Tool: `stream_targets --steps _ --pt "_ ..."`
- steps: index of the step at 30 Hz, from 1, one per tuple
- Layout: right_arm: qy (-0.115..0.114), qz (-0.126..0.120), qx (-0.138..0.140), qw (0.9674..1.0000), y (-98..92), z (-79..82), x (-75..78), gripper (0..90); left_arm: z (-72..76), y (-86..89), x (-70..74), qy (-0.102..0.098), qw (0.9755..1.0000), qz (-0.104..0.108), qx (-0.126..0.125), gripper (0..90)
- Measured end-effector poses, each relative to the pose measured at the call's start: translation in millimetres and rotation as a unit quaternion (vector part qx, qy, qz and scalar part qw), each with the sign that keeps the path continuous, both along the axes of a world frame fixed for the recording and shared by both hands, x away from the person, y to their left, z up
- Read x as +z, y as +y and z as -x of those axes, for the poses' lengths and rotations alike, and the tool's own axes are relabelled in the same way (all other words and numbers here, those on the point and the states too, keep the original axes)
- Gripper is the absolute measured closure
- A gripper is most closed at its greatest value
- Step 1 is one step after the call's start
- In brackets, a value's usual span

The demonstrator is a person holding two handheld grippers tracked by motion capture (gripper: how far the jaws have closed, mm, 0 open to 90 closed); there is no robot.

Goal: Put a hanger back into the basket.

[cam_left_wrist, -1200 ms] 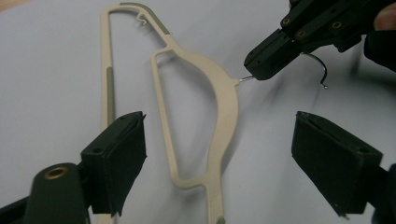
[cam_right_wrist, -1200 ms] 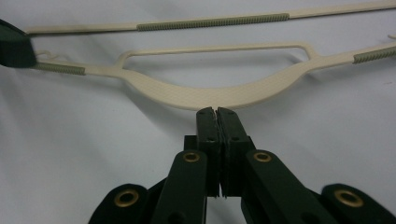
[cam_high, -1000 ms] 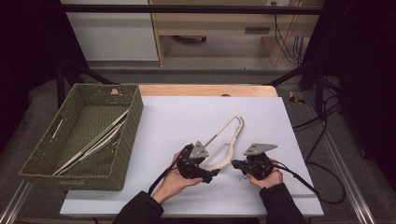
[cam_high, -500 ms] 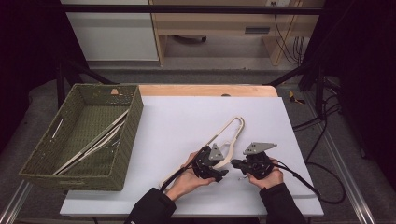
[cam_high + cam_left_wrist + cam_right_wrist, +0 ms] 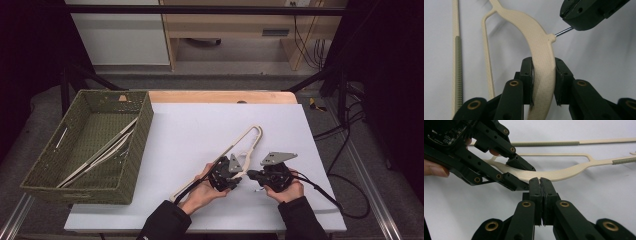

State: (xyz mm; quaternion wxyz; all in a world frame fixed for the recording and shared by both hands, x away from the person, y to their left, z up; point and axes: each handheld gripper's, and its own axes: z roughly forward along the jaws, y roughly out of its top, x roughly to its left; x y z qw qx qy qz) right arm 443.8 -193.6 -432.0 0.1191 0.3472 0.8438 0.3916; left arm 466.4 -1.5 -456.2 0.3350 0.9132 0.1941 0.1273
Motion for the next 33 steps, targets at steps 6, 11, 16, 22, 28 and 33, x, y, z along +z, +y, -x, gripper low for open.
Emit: stream_targets --steps 6,11,16,22,28,33 --pt "-0.004 -0.018 0.004 0.9998 -2.2 1.4 3.3 88.7 3.8 1.3 4.8 -0.026 0.9996 -0.006 -0.005 73.6" --pt "-0.026 -0.064 0.003 0.9976 -10.9 4.8 14.4 77.6 5.2 6.5 10.8 -0.028 0.9996 0.003 -0.002 74.3" --pt "-0.067 -0.106 -0.019 0.9919 -27.7 11.1 30.6 61.7 6.3 13.1 17.6 -0.034 0.9994 0.006 0.004 75.1" --pt "-0.092 -0.129 -0.067 0.9851 -48.2 12.1 34.1 45.6 8.6 24.3 28.4 -0.043 0.9990 0.005 0.015 76.5" --pt "-0.093 -0.137 -0.097 0.9814 -59.2 11.2 30.3 34.1 8.4 42.2 41.1 -0.048 0.9980 0.022 0.036 78.6" --pt "-0.088 -0.136 -0.103 0.9814 -63.3 9.4 25.7 29.0 6.2 56.4 50.8 -0.058 0.9960 0.030 0.061 81.1"
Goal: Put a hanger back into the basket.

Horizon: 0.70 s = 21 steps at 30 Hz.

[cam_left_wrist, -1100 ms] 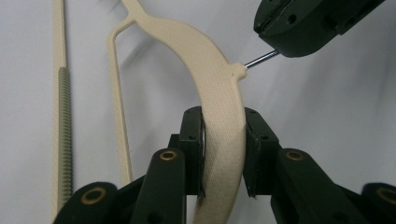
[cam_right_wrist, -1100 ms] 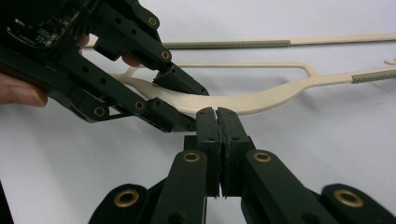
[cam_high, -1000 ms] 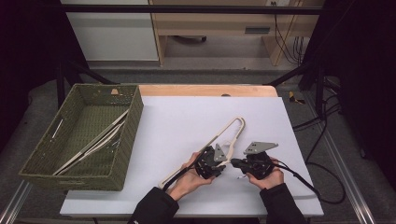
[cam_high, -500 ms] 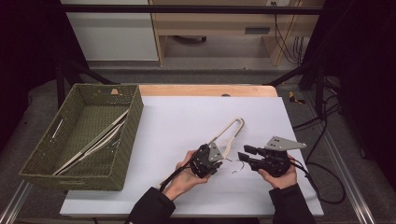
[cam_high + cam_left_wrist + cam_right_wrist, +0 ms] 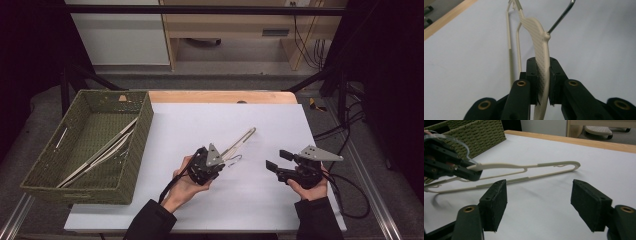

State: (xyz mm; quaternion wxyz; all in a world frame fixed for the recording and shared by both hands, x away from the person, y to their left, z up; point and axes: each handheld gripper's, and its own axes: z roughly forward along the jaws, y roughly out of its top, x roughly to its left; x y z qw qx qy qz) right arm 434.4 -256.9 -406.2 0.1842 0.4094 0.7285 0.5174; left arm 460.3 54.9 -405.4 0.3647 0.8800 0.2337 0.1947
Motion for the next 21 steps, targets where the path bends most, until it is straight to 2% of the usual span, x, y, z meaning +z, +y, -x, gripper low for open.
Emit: stream_targets --steps 7,12,16,21 --pt "0.004 -0.006 -0.003 1.0000 -2.3 -0.9 -3.0 20.7 -5.8 17.8 8.5 -0.012 0.9993 0.013 0.031 84.9" --pt "0.001 -0.001 0.001 1.0000 -1.7 -0.2 -4.5 14.0 -7.4 32.8 16.9 0.002 0.9987 0.040 0.030 85.6" --pt "-0.002 0.004 0.004 1.0000 0.0 0.6 -5.8 11.0 -4.0 43.6 26.0 -0.004 0.9980 0.050 0.037 85.6" --pt "-0.003 -0.001 0.003 1.0000 -1.6 0.9 -6.7 8.9 1.1 59.0 44.0 -0.006 0.9962 0.076 0.041 85.6"
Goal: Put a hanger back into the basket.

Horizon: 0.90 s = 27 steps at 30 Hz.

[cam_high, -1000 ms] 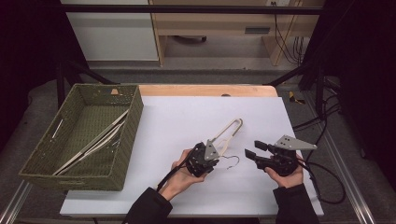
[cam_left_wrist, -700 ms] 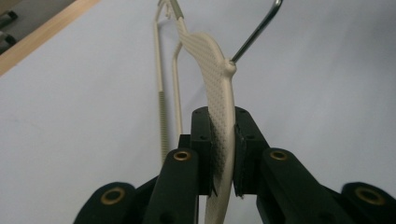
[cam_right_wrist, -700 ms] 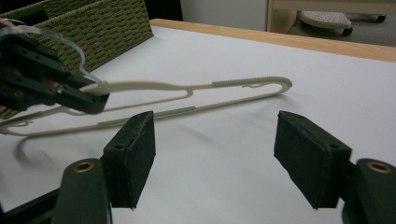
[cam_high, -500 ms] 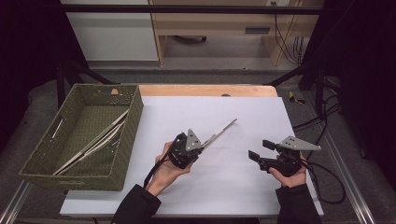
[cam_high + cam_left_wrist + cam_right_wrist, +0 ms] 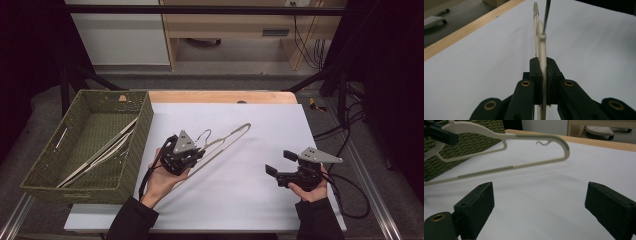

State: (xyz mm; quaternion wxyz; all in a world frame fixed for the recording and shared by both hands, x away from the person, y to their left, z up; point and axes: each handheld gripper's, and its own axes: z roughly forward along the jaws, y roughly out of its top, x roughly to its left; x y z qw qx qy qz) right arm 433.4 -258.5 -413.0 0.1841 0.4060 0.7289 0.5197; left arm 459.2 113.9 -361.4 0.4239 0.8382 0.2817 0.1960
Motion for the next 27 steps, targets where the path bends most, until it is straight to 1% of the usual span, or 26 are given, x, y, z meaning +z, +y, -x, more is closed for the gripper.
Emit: stream_targets --steps 4,8,9,10,12,13,16,17,18,20,22,27 --pt "0.002 -0.001 0.001 1.0000 -1.6 0.5 -0.3 8.3 5.8 10.6 20.1 -0.013 0.9999 0.008 0.001 85.6" --pt "0.002 -0.002 -0.005 1.0000 -2.1 0.7 0.1 7.5 13.2 21.9 43.4 -0.028 0.9995 0.017 -0.002 85.6" --pt "0.001 -0.002 -0.006 1.0000 -2.4 0.8 0.1 7.4 15.2 24.8 49.4 -0.033 0.9993 0.018 -0.002 85.6" --pt "0.000 0.000 -0.004 1.0000 -3.1 0.9 0.2 7.3 17.2 27.7 55.6 -0.039 0.9991 0.014 -0.003 85.6" --pt "0.000 -0.003 -0.007 1.0000 -2.9 1.4 0.7 6.7 20.8 33.0 67.5 -0.048 0.9988 0.011 -0.005 85.6" --pt "-0.001 -0.003 -0.009 1.0000 -3.2 1.4 0.8 6.7 22.3 35.0 72.6 -0.052 0.9985 0.015 -0.005 85.6" --pt "-0.001 -0.005 -0.008 0.9999 -3.7 1.8 1.4 6.4 24.4 43.3 88.0 -0.055 0.9980 0.028 -0.009 85.6" --pt "-0.003 -0.002 -0.007 1.0000 -4.6 1.7 1.4 6.3 24.7 46.7 92.9 -0.055 0.9979 0.030 -0.011 85.6" --pt "-0.003 -0.003 -0.007 1.0000 -5.0 1.9 1.7 6.2 25.0 50.4 97.7 -0.058 0.9978 0.028 -0.014 85.6" --pt "-0.003 -0.008 -0.012 0.9999 -4.7 2.2 2.3 6.2 25.7 56.4 105.5 -0.062 0.9974 0.035 -0.013 85.6" --pt "-0.003 -0.008 -0.012 0.9999 -5.1 2.4 2.4 6.1 25.6 63.8 113.0 -0.068 0.9972 0.027 -0.013 85.6" --pt "-0.002 -0.009 -0.014 0.9999 -4.6 2.3 2.4 6.1 23.0 84.4 126.1 -0.076 0.9967 0.028 -0.009 85.6"
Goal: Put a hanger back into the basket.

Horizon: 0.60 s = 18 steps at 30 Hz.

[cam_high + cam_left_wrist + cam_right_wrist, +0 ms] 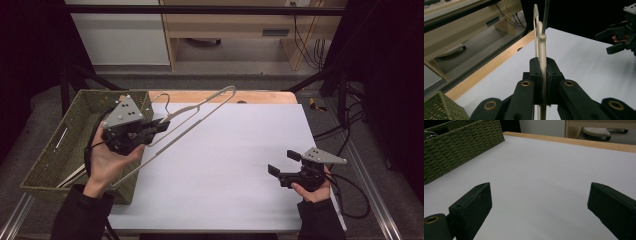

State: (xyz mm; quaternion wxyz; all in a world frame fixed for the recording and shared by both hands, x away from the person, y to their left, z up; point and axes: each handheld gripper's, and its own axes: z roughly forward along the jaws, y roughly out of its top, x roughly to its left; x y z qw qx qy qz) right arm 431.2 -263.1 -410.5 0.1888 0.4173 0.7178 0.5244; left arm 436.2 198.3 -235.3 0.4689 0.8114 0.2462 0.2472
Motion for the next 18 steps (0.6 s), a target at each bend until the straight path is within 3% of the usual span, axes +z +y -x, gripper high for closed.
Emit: stream_targets --steps 6,12,18 --pt "-0.001 0.005 0.008 1.0000 -0.4 -0.2 -0.6 6.1 -6.4 26.0 8.9 -0.005 0.9999 0.007 0.014 85.6" --pt "0.001 0.002 0.007 1.0000 -0.3 -0.1 -0.6 6.1 -14.2 52.1 15.1 -0.013 0.9994 -0.009 0.032 85.6" --pt "0.001 0.005 0.006 1.0000 0.2 -0.6 -1.3 6.1 -20.1 76.9 12.5 -0.015 0.9985 -0.020 0.048 85.6"
